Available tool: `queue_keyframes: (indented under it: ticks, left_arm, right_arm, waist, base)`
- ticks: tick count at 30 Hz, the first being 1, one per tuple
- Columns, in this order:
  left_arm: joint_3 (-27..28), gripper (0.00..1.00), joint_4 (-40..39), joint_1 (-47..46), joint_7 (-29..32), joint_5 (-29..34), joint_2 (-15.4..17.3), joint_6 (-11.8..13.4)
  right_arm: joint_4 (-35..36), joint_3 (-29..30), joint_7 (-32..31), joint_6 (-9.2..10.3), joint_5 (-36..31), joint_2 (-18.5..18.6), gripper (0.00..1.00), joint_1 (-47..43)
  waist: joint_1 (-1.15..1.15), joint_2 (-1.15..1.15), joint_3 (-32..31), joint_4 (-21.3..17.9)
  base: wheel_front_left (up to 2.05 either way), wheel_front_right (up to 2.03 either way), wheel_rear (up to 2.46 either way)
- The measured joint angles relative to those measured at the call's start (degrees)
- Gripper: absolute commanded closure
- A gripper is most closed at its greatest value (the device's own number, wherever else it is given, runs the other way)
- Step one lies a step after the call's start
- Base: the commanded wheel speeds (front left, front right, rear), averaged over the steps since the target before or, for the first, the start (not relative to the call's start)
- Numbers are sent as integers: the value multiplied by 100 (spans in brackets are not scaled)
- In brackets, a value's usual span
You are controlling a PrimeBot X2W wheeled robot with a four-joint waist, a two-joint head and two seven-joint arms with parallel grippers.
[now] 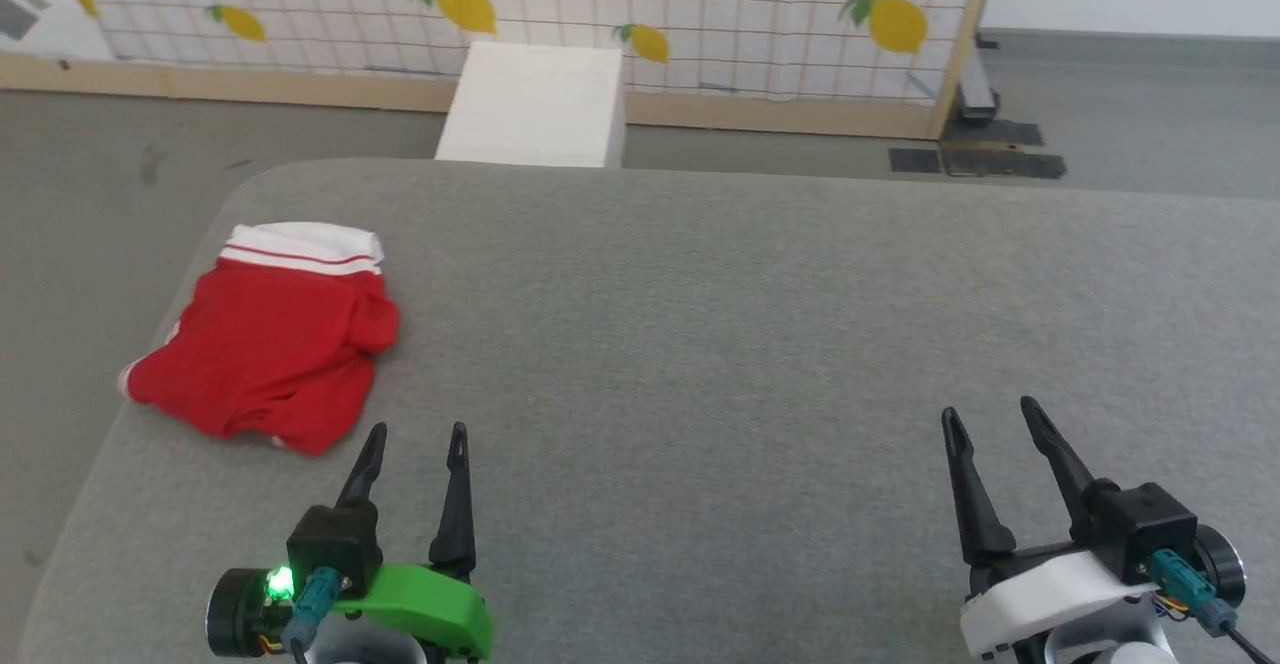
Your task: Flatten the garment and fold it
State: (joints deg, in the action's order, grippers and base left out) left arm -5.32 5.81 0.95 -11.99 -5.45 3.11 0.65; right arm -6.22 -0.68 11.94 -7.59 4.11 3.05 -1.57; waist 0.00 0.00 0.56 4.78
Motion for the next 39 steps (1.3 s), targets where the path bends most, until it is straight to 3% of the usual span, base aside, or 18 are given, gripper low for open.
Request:
queue_keyframes:
  ticks: [27,39]
  left_arm:
    - [46,0,289,83,-272,37,-5,-13]
    - [56,0,311,116,-274,45,-7,-16]
  right_arm:
    - [-346,-426,274,0,311,-15,0,-59]
    - [-392,-491,274,0,355,-15,0,-70]
  waist:
    - [0,0,-167,1953]
    - [0,0,-261,2457]
  base:
    - [0,0,0]
    - [0,0,0]
